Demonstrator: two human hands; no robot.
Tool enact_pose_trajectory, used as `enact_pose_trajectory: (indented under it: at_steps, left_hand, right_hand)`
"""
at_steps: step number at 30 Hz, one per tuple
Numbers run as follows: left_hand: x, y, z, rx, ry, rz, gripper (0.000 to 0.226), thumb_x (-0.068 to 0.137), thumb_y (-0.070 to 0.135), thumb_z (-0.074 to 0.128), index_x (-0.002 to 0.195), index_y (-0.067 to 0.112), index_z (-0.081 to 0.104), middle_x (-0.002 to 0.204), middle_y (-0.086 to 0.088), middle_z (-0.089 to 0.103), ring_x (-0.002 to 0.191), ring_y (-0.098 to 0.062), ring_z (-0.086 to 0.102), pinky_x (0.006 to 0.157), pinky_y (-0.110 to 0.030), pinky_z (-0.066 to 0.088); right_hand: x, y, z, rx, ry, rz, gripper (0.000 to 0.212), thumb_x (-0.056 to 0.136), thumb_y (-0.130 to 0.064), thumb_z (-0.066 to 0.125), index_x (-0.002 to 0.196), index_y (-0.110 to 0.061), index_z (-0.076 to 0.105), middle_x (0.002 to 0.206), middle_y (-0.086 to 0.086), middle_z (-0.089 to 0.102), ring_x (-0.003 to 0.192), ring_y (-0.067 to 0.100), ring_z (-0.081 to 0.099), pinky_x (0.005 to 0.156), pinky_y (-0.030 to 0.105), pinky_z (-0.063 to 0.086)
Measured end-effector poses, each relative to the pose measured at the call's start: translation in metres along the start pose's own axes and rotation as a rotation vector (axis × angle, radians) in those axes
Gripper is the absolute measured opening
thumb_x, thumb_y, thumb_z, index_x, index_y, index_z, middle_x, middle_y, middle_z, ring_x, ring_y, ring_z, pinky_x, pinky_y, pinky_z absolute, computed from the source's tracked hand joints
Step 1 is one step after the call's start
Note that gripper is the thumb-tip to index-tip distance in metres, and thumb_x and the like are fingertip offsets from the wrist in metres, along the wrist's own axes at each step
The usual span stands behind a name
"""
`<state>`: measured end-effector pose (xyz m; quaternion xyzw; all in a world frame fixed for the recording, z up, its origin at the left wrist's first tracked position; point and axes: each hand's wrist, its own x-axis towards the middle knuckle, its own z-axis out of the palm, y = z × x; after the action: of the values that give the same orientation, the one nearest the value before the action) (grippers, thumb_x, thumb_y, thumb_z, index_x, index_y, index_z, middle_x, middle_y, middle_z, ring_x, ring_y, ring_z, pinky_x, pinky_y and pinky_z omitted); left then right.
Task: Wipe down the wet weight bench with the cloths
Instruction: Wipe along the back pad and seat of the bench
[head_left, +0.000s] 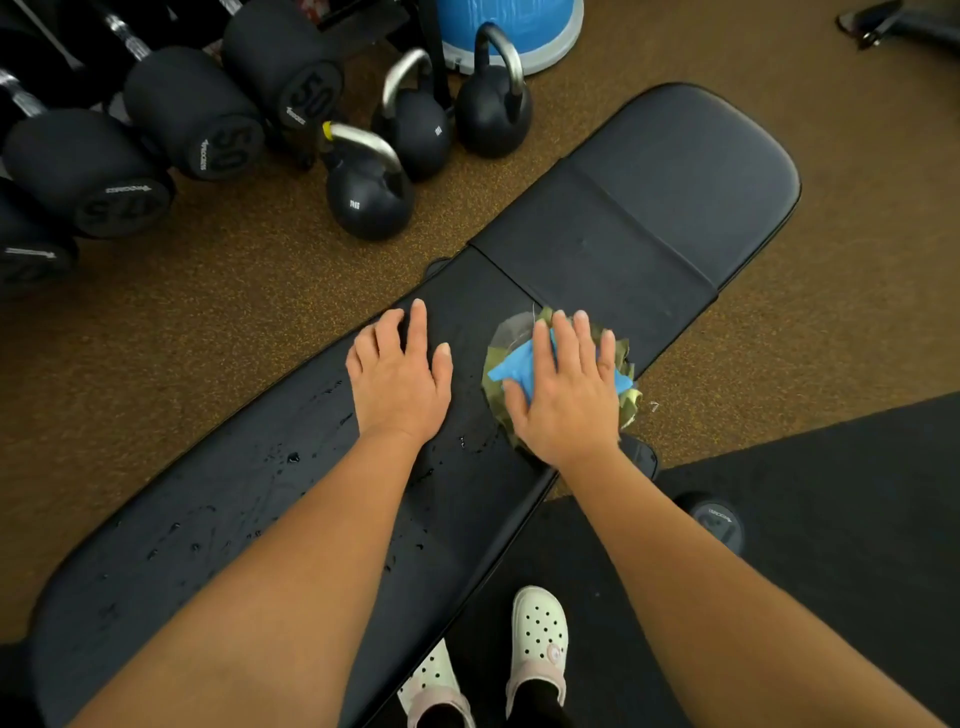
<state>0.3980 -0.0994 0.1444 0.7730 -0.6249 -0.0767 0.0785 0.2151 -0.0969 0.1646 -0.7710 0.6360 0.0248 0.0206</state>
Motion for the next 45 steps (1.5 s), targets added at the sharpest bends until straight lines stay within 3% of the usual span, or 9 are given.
enact_pose_trajectory:
  at_steps: [4, 8, 14, 19, 25, 28, 32, 37, 45]
  left_hand:
    - [-0.004, -0.005, 0.001, -0.002, 0.003, 0.041, 0.058, 0.098, 0.044, 0.034, 0.150, 0.017, 0.029, 0.145, -0.010, 0.037, 0.128, -0.032, 0.033, 0.104, -0.048, 0.033]
    - [-0.009, -0.012, 0.001, 0.002, -0.029, 0.077, 0.059, 0.100, 0.043, 0.024, 0.152, 0.015, 0.023, 0.155, -0.011, 0.029, 0.141, -0.032, 0.023, 0.116, -0.050, 0.022]
    - [-0.019, -0.022, 0.003, 0.077, -0.096, -0.004, 0.061, 0.099, 0.051, 0.012, 0.154, 0.027, -0.001, 0.163, -0.008, -0.003, 0.149, -0.027, -0.006, 0.117, -0.055, 0.000]
    - [-0.022, -0.021, 0.003, 0.076, -0.093, -0.049, 0.059, 0.099, 0.053, 0.010, 0.153, 0.034, -0.001, 0.162, -0.010, -0.007, 0.148, -0.030, -0.009, 0.114, -0.060, -0.002]
    - [-0.021, -0.021, 0.003, 0.067, -0.103, -0.084, 0.057, 0.099, 0.054, 0.010, 0.153, 0.039, -0.001, 0.163, -0.005, -0.006, 0.148, -0.029, -0.011, 0.113, -0.063, -0.004]
    - [-0.021, -0.021, 0.003, 0.073, -0.091, -0.076, 0.057, 0.099, 0.053, 0.010, 0.153, 0.038, 0.000, 0.163, -0.006, -0.005, 0.148, -0.029, -0.009, 0.114, -0.062, -0.002]
    - [-0.022, -0.021, 0.003, 0.078, -0.096, -0.079, 0.056, 0.099, 0.052, 0.009, 0.153, 0.038, 0.000, 0.163, -0.005, -0.005, 0.148, -0.029, -0.009, 0.115, -0.061, -0.001]
    - [-0.021, -0.022, 0.004, 0.068, -0.105, -0.079, 0.056, 0.099, 0.053, 0.009, 0.153, 0.039, -0.001, 0.163, -0.005, -0.006, 0.148, -0.028, -0.010, 0.116, -0.059, -0.002]
    - [-0.021, -0.022, 0.004, 0.073, -0.098, -0.073, 0.057, 0.098, 0.052, 0.009, 0.153, 0.037, -0.001, 0.163, -0.006, -0.005, 0.148, -0.030, -0.008, 0.117, -0.058, 0.000]
  right_hand:
    - [-0.007, -0.037, 0.005, 0.043, -0.056, -0.041, 0.070, 0.097, -0.045, 0.021, 0.152, -0.002, 0.011, 0.160, 0.020, 0.003, 0.148, 0.036, -0.007, 0.120, 0.051, 0.002]
    - [-0.035, -0.026, 0.011, 0.032, -0.073, -0.251, 0.069, 0.098, -0.049, 0.025, 0.152, -0.005, 0.020, 0.161, 0.016, 0.007, 0.149, 0.033, -0.002, 0.120, 0.051, 0.007]
    - [-0.010, -0.039, 0.007, 0.032, -0.058, 0.086, 0.074, 0.095, -0.050, 0.025, 0.151, -0.002, 0.016, 0.160, 0.022, 0.007, 0.148, 0.038, -0.002, 0.118, 0.056, 0.002]
    - [-0.045, -0.023, 0.012, 0.019, -0.090, -0.304, 0.070, 0.098, -0.052, 0.027, 0.152, -0.007, 0.023, 0.161, 0.016, 0.009, 0.149, 0.033, 0.001, 0.119, 0.052, 0.008]
    - [-0.007, -0.030, 0.010, 0.125, 0.015, 0.038, 0.070, 0.094, -0.052, 0.036, 0.150, -0.011, 0.030, 0.159, 0.016, 0.018, 0.147, 0.035, 0.013, 0.118, 0.050, 0.014]
    - [-0.017, -0.049, 0.011, 0.101, -0.025, -0.090, 0.067, 0.097, -0.050, 0.031, 0.152, -0.012, 0.024, 0.160, 0.017, 0.012, 0.148, 0.034, 0.007, 0.119, 0.050, 0.009]
    - [-0.036, -0.024, 0.014, 0.104, -0.052, -0.306, 0.068, 0.095, -0.057, 0.034, 0.149, -0.016, 0.034, 0.158, 0.012, 0.024, 0.145, 0.033, 0.021, 0.115, 0.051, 0.024]
    - [0.013, -0.020, -0.001, 0.009, 0.049, -0.098, 0.071, 0.087, -0.063, 0.042, 0.132, -0.009, 0.052, 0.128, 0.017, 0.051, 0.115, 0.037, 0.046, 0.099, 0.049, 0.035]
    - [-0.040, -0.018, 0.008, 0.033, -0.110, -0.480, 0.065, 0.098, -0.049, 0.030, 0.150, -0.010, 0.028, 0.160, 0.013, 0.016, 0.148, 0.030, 0.013, 0.117, 0.050, 0.021]
